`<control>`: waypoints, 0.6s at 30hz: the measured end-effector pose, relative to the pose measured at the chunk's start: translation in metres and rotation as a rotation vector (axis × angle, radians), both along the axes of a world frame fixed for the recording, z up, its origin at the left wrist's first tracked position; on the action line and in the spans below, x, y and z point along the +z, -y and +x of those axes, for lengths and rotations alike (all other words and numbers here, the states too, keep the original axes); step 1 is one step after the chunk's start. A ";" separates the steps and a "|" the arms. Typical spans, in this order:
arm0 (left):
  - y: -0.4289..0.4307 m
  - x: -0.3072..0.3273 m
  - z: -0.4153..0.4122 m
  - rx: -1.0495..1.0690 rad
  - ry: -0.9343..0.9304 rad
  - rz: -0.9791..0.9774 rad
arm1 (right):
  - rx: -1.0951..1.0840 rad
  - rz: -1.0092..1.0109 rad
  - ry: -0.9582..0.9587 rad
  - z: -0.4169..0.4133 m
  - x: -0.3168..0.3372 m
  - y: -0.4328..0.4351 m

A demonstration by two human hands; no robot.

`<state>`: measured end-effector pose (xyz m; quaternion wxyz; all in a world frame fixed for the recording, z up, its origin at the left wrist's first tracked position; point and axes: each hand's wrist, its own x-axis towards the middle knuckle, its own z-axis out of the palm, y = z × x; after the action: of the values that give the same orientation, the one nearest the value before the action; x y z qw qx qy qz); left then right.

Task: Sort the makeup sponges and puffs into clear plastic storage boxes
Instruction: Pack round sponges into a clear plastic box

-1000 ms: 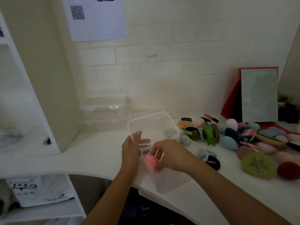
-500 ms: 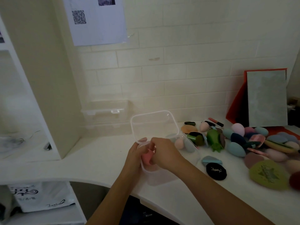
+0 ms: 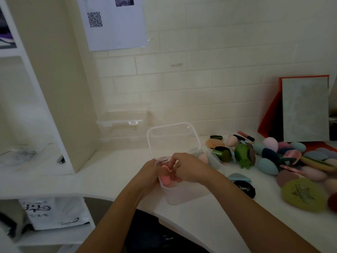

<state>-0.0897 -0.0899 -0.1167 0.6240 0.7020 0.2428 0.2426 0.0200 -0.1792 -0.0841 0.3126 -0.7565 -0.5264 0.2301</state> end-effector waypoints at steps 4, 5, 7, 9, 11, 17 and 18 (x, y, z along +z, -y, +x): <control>0.001 0.007 -0.010 0.005 -0.064 0.053 | 0.052 0.057 -0.244 0.008 0.018 0.013; 0.000 0.006 -0.014 0.028 -0.065 0.035 | 0.044 0.150 -0.304 0.011 0.026 0.016; -0.005 0.006 -0.023 0.080 -0.073 0.002 | -0.072 0.388 -0.417 0.026 0.037 0.019; -0.013 0.008 -0.032 0.108 -0.101 -0.015 | -0.292 0.577 -0.374 0.045 0.038 0.021; -0.022 0.010 -0.040 0.127 -0.136 -0.042 | -0.501 0.595 -0.124 0.061 0.025 0.021; -0.028 0.018 -0.041 0.150 -0.138 -0.123 | -0.573 0.243 0.302 0.085 -0.031 0.016; -0.028 0.018 -0.041 0.155 -0.135 -0.130 | -0.553 0.248 0.332 0.087 -0.035 0.015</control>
<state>-0.1304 -0.0621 -0.0988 0.6297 0.6538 0.3532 0.2262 0.1066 -0.1938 -0.1191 0.3626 -0.8540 -0.3690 -0.0553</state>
